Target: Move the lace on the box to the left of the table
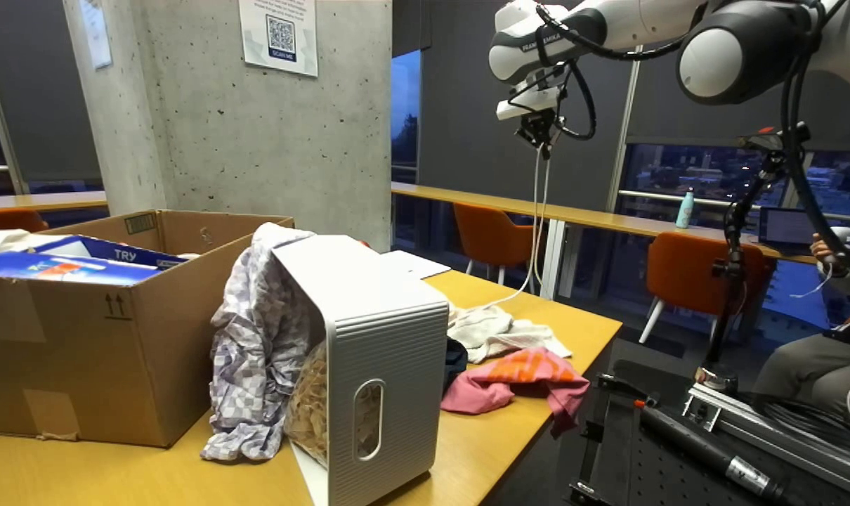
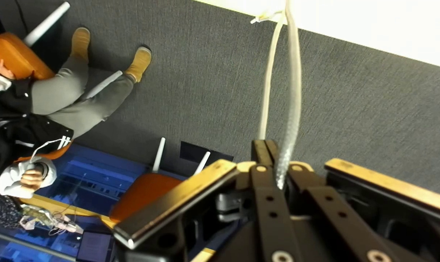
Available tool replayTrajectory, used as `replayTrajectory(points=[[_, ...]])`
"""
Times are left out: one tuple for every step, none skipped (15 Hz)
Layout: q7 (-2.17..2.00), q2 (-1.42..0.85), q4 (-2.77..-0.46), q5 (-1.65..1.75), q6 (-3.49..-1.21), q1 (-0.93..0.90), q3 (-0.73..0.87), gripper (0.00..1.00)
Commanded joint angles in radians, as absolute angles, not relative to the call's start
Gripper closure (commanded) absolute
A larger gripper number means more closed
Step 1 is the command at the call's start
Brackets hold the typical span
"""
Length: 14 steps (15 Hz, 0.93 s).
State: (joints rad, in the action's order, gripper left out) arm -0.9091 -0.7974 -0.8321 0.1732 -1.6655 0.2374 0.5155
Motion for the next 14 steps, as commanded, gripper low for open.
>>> replayTrajectory(points=[[-0.917, -0.800, -0.802, 0.181, -1.638, 0.224, 0.520, 0.99], [-0.920, -0.807, -0.805, 0.179, -1.647, 0.220, 0.518, 0.99], [-0.920, -0.815, -0.821, 0.170, -1.667, 0.218, 0.509, 0.99], [-0.921, -0.827, -0.828, 0.166, -1.676, 0.216, 0.502, 0.99], [-0.920, -0.840, -0.841, 0.158, -1.695, 0.213, 0.491, 0.99], [-0.925, -0.858, -0.850, 0.153, -1.712, 0.209, 0.482, 0.99], [-0.926, -0.876, -0.867, 0.147, -1.733, 0.202, 0.467, 0.99], [-0.926, -0.895, -0.880, 0.139, -1.754, 0.197, 0.450, 0.99], [-0.927, -0.917, -0.896, 0.130, -1.781, 0.193, 0.431, 0.99], [-0.924, -0.937, -0.907, 0.125, -1.807, 0.191, 0.416, 0.99], [-0.925, -0.967, -0.916, 0.122, -1.838, 0.188, 0.400, 0.99], [-0.922, -0.990, -0.917, 0.120, -1.846, 0.186, 0.388, 0.99], [-0.923, -1.020, -0.918, 0.118, -1.864, 0.182, 0.374, 0.99], [-0.920, -1.043, -0.917, 0.114, -1.876, 0.181, 0.363, 0.99]])
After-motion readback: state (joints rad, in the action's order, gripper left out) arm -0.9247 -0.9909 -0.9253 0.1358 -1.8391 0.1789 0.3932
